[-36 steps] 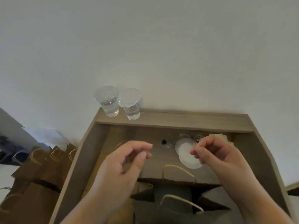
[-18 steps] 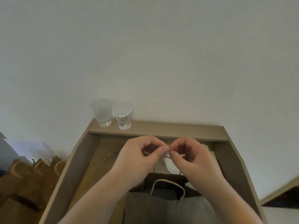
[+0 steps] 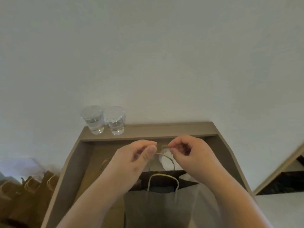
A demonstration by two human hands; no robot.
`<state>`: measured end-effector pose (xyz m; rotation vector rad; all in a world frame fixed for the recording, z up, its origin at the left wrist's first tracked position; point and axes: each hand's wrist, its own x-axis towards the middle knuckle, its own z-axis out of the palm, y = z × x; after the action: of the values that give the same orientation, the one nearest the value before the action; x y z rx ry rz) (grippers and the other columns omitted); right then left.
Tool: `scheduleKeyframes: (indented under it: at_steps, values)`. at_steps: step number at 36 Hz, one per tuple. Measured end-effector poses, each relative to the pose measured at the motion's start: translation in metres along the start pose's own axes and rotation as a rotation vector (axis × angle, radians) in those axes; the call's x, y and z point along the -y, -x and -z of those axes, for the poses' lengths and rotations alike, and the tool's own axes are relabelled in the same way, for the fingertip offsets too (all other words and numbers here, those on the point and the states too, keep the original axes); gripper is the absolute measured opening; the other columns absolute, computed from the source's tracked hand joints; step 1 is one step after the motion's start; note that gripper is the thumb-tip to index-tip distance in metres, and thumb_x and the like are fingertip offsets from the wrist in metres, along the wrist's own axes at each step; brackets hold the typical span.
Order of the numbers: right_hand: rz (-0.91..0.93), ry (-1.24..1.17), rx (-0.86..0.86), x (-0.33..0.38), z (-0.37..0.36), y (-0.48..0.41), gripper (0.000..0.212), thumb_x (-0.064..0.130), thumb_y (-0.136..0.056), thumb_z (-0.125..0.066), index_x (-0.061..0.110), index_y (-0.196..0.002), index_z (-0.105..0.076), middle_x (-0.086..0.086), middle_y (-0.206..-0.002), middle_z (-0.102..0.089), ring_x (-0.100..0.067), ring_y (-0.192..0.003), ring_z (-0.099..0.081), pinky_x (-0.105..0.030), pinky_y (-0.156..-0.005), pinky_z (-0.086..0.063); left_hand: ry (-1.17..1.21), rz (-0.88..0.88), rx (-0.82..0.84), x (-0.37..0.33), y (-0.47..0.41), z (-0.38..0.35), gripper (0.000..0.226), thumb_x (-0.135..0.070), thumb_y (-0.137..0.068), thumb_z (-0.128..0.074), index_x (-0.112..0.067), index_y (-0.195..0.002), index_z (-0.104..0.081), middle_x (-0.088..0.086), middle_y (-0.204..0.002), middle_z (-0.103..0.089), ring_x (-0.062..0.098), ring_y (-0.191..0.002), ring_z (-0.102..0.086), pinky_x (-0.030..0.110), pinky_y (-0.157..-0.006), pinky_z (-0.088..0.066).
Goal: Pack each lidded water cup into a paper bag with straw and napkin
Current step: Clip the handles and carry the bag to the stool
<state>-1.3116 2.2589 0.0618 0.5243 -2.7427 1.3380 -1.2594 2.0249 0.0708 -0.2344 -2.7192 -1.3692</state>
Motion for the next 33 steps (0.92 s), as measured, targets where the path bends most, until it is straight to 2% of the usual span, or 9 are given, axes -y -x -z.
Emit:
scheduleKeyframes:
  at_steps: [3, 6, 8, 12, 18, 20, 24, 28, 33]
  values:
    - [-0.085, -0.002, 0.066, -0.014, -0.003, -0.006, 0.011, 0.039, -0.097, -0.073, 0.05, -0.096, -0.074, 0.029, -0.094, -0.072, 0.01, -0.09, -0.066, -0.017, -0.07, -0.053, -0.091, 0.072, 0.199, 0.016, 0.018, 0.022, 0.091, -0.101, -0.061, -0.06, -0.065, -0.143, -0.041, -0.044, -0.138, -0.053, -0.017, -0.131, -0.048, 0.031, -0.115, -0.042]
    - [-0.128, 0.041, 0.183, -0.014, -0.005, -0.01, 0.019, 0.043, -0.098, -0.073, 0.061, -0.097, -0.071, 0.031, -0.089, -0.073, 0.014, -0.088, -0.065, -0.019, -0.074, -0.053, -0.24, 0.171, 0.386, 0.02, 0.025, 0.021, 0.104, -0.096, -0.041, -0.078, -0.077, -0.133, -0.034, -0.046, -0.138, -0.04, -0.01, -0.132, -0.04, 0.032, -0.118, -0.037]
    - [-0.145, 0.075, 0.234, -0.01, -0.008, -0.011, 0.02, 0.043, -0.096, -0.075, 0.062, -0.092, -0.072, 0.032, -0.086, -0.074, 0.016, -0.085, -0.065, -0.019, -0.075, -0.053, -0.385, 0.149, 0.356, 0.018, 0.023, 0.009, 0.089, -0.096, -0.043, -0.075, -0.072, -0.124, -0.045, -0.034, -0.13, -0.049, 0.0, -0.125, -0.045, 0.035, -0.115, -0.041]
    - [-0.135, 0.125, 0.318, 0.005, -0.014, -0.007, 0.017, 0.043, -0.091, -0.081, 0.056, -0.081, -0.075, 0.036, -0.083, -0.073, 0.018, -0.08, -0.066, -0.011, -0.065, -0.051, -0.461, 0.026, 0.167, 0.017, 0.019, -0.013, 0.062, -0.089, -0.064, -0.064, -0.049, -0.112, -0.067, -0.03, -0.092, -0.056, -0.003, -0.101, -0.049, 0.029, -0.094, -0.043]
    - [-0.09, 0.237, 0.397, 0.019, -0.01, 0.01, 0.022, 0.041, -0.094, -0.072, 0.051, -0.075, -0.071, 0.034, -0.079, -0.069, 0.012, -0.077, -0.065, -0.014, -0.065, -0.046, -0.462, -0.081, 0.054, 0.021, 0.022, -0.029, 0.026, -0.074, -0.083, -0.057, -0.066, -0.108, -0.057, -0.036, -0.077, -0.058, -0.002, -0.095, -0.049, 0.021, -0.083, -0.034]
    - [-0.06, 0.292, 0.398, 0.025, -0.012, 0.017, 0.02, 0.041, -0.094, -0.069, 0.049, -0.076, -0.069, 0.028, -0.082, -0.069, 0.009, -0.082, -0.065, -0.012, -0.069, -0.046, -0.474, -0.085, 0.04, 0.022, 0.023, -0.03, 0.031, -0.074, -0.084, -0.05, -0.058, -0.107, -0.064, -0.031, -0.071, -0.059, 0.0, -0.09, -0.052, 0.024, -0.082, -0.038]
    - [-0.023, 0.33, 0.388, 0.033, -0.018, 0.027, 0.008, 0.038, -0.097, -0.065, 0.041, -0.091, -0.07, 0.023, -0.092, -0.068, 0.004, -0.088, -0.064, -0.012, -0.075, -0.05, -0.515, -0.075, 0.064, 0.022, 0.026, -0.03, 0.057, -0.076, -0.083, -0.035, -0.04, -0.099, -0.076, -0.021, -0.08, -0.067, 0.002, -0.091, -0.055, 0.028, -0.09, -0.043]
    - [-0.006, 0.349, 0.333, 0.037, -0.02, 0.034, 0.008, 0.037, -0.098, -0.064, 0.038, -0.092, -0.069, 0.022, -0.091, -0.068, 0.001, -0.085, -0.066, -0.012, -0.068, -0.05, -0.545, -0.075, 0.077, 0.021, 0.028, -0.03, 0.058, -0.073, -0.086, -0.035, -0.037, -0.101, -0.078, -0.018, -0.087, -0.07, 0.003, -0.092, -0.057, 0.03, -0.095, -0.045]
    - [-0.021, 0.397, 0.3, 0.038, -0.027, 0.038, 0.012, 0.039, -0.097, -0.061, 0.034, -0.097, -0.072, 0.019, -0.092, -0.069, -0.004, -0.085, -0.066, -0.02, -0.074, -0.057, -0.562, -0.075, 0.074, 0.022, 0.029, -0.03, 0.062, -0.074, -0.083, -0.032, -0.033, -0.096, -0.077, -0.016, -0.088, -0.07, 0.003, -0.092, -0.057, 0.031, -0.095, -0.046]
